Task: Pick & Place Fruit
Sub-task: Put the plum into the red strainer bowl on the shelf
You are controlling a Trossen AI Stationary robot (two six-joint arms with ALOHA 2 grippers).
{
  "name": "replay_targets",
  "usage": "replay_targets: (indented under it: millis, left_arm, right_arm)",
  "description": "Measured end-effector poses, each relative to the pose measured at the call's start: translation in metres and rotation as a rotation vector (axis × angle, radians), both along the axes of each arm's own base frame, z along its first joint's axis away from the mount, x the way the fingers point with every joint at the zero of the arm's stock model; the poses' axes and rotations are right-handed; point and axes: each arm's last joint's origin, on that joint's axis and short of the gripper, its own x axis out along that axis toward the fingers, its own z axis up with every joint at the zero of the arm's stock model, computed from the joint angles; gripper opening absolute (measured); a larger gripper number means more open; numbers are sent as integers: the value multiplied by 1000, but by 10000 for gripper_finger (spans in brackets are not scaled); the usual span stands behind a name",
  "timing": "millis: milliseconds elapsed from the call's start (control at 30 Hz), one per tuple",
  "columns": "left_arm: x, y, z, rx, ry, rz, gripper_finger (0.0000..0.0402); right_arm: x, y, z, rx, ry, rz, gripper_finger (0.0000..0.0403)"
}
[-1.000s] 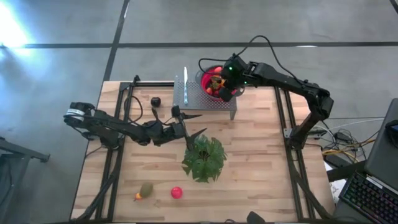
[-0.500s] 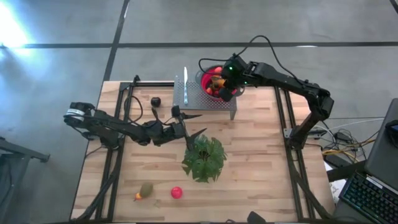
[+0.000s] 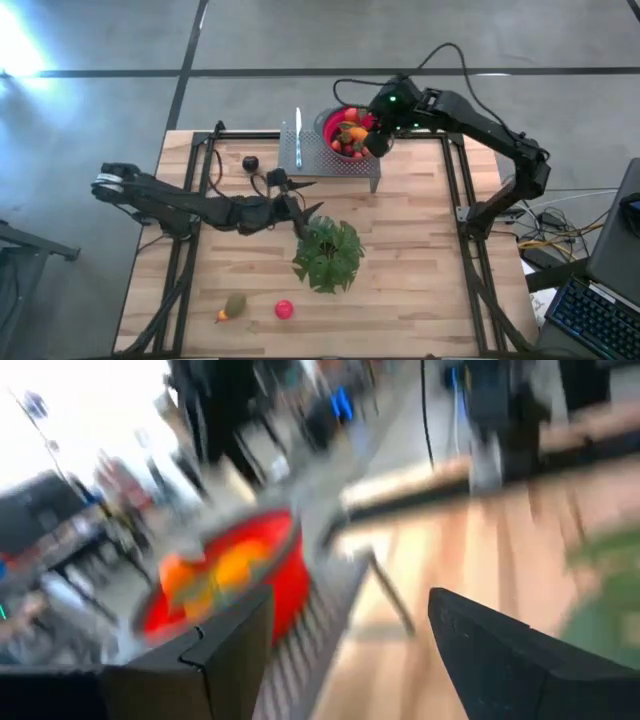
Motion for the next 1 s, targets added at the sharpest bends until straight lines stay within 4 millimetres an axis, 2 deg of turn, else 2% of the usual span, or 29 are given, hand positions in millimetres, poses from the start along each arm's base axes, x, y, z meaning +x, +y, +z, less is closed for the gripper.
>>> replay_targets:
  millis: [100,200,333,467,567,733,867,1000]
  left_arm:
    - [-13,4,3,-71,117,31,271]
    - [-31,11,15,-110,144,106,270]
    - [-57,21,30,-135,125,208,269]
    - [-84,34,41,-245,97,283,269]
    - [-101,36,44,-329,151,270,269]
    - [-114,31,45,-468,211,171,269]
    - [-118,35,37,-504,255,272,268]
    - [-117,49,25,-527,319,422,268]
  right_arm:
    - [-15,8,17,-8,-24,-16,177]
    - [-31,16,29,-23,-41,-48,190]
    - [-49,26,37,-26,-78,-67,205]
    - [-64,34,44,-29,-115,-82,220]
    - [-73,39,48,-36,-135,-85,231]
    - [-80,43,49,-42,-144,-85,246]
    - [-81,43,47,-48,-137,-100,256]
    - [-79,42,43,-39,-126,-104,266]
